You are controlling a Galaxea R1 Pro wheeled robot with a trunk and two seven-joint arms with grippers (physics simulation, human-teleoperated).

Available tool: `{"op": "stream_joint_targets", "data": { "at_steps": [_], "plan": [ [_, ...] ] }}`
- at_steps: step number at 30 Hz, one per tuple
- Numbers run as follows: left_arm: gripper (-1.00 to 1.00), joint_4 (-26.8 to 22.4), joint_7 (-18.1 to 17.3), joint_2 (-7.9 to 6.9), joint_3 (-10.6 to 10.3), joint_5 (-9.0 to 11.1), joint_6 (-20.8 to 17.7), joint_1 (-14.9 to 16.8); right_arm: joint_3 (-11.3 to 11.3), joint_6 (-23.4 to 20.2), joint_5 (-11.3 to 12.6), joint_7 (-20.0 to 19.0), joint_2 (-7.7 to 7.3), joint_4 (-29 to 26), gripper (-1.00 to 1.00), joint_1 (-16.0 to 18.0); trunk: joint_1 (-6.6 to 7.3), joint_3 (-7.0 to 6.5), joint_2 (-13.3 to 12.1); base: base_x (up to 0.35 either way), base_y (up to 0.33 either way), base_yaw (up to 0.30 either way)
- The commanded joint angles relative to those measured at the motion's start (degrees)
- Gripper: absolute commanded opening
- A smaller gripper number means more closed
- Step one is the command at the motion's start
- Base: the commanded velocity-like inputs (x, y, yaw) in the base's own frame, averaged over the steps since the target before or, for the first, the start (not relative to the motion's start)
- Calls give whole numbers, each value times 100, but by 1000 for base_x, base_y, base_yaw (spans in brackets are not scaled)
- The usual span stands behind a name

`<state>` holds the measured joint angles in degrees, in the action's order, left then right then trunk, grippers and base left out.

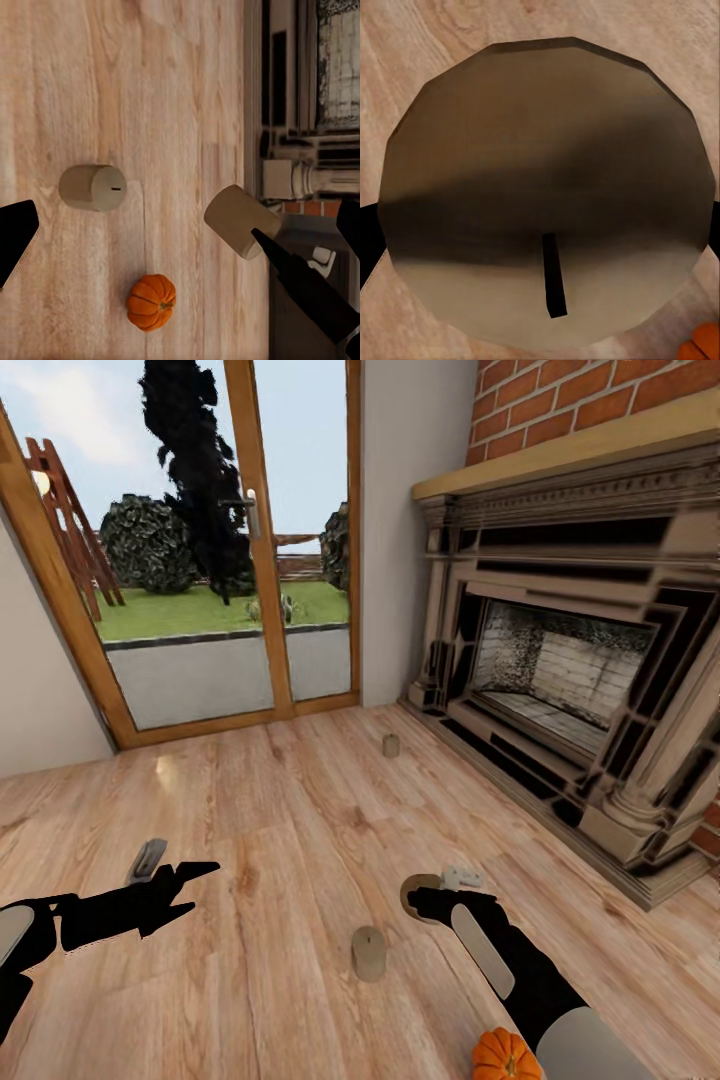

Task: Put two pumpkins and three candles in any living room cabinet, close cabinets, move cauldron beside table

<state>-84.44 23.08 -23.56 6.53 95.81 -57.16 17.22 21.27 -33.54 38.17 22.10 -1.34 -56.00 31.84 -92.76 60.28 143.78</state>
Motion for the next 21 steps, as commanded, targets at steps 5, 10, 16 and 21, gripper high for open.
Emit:
{"op": "stream_joint_targets", "data": {
  "at_steps": [5, 10, 16, 21],
  "plan": [
    [100, -2, 57, 0, 6, 53, -14, 1, 25, -4, 68, 66, -6, -7, -100, 6, 0, 6, 2, 26, 93, -244],
    [100, -2, 57, 0, 6, 46, -14, 3, 22, -4, 68, 62, -6, -9, -100, 7, 0, 6, 2, 2, 8, -131],
    [100, -2, 57, 0, 6, 57, -14, 2, 18, -3, 72, 59, -6, -7, -100, 6, 0, 6, 2, 0, 54, -161],
    [100, -2, 58, 0, 6, 46, -14, 5, 22, -3, 68, 65, 0, -8, -100, 7, 0, 6, 2, 0, 79, -244]
  ]
}}
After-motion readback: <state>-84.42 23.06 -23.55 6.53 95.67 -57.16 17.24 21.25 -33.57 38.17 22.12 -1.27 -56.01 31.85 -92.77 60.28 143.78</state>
